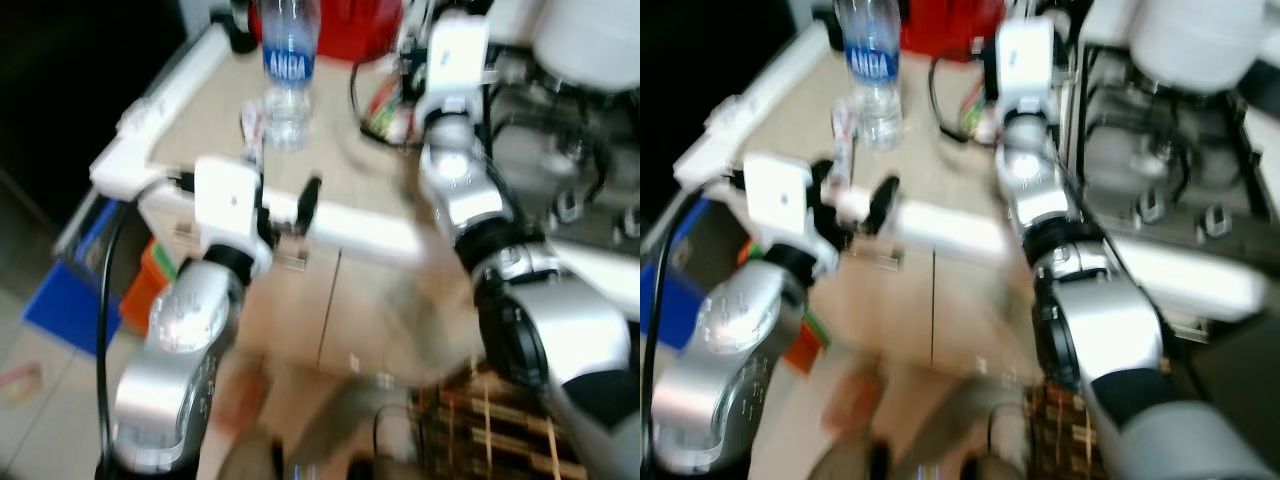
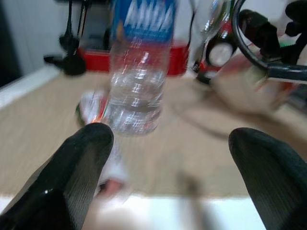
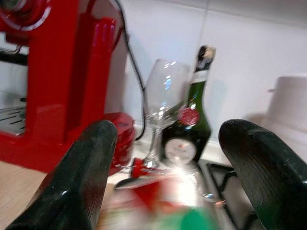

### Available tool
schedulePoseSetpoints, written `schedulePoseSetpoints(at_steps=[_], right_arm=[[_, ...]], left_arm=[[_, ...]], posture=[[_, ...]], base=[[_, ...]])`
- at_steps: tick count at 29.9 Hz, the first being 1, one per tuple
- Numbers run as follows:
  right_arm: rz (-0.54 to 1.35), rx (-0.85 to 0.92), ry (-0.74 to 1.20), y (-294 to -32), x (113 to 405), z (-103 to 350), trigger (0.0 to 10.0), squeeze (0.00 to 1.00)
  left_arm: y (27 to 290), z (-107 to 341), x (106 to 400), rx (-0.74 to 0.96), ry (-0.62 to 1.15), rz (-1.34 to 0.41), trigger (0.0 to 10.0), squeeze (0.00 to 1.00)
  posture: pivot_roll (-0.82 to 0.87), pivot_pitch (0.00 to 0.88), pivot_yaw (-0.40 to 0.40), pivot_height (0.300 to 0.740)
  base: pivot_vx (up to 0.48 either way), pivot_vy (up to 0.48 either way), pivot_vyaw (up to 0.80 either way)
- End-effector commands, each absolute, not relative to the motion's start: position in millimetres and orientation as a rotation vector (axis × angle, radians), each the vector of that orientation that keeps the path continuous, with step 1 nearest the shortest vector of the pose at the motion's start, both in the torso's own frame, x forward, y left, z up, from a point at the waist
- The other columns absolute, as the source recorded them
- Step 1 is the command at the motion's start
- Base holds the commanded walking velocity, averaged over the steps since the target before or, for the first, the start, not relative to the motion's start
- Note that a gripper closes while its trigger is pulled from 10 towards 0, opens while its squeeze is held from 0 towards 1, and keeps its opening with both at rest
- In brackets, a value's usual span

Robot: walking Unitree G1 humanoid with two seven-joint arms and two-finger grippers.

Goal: Restocking fridge

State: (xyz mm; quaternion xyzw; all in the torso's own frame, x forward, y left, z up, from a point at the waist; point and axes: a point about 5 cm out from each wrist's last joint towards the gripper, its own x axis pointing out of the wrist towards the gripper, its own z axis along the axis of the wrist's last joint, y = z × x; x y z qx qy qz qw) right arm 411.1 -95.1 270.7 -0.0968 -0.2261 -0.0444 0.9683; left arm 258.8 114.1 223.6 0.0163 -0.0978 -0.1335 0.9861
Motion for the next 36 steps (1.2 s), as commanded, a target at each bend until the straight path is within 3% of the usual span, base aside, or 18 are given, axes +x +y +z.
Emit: schedulePoseSetpoints(at_steps=[1,17,26,36], right_arm=[[-0.079,-0.198,-0.427,-92.4,411.2,262.5,10.0,0.0],[-0.037,-0.111,-0.384,-90.4,411.2,255.1,10.0,0.0],[-0.008,-0.127,-0.625,-104.4,389.1,272.0,10.0,0.0],[0.011,-0.155,-0.59,-113.3,350.7,241.3,10.0,0.0]], left_arm=[[114.4,221.1,258.0,0.029,-0.185,-0.259,10.0,0.0],[115.3,213.5,269.9,0.005,-0.166,-0.211,10.0,0.0],[114.6,239.6,299.6,0.06,-0.319,-0.232,10.0,0.0],[131.1,292.6,355.0,0.075,-0.362,-0.245,10.0,0.0]], posture=[[0.36,0.183,-0.044,0.74],[0.32,0.136,-0.086,0.74],[0.2,0.026,-0.107,0.74],[0.11,0.0,-0.08,0.74]], base=[[0.0,0.0,0.0],[0.0,0.0,0.0],[0.0,0.0,0.0],[0.0,0.0,0.0]])
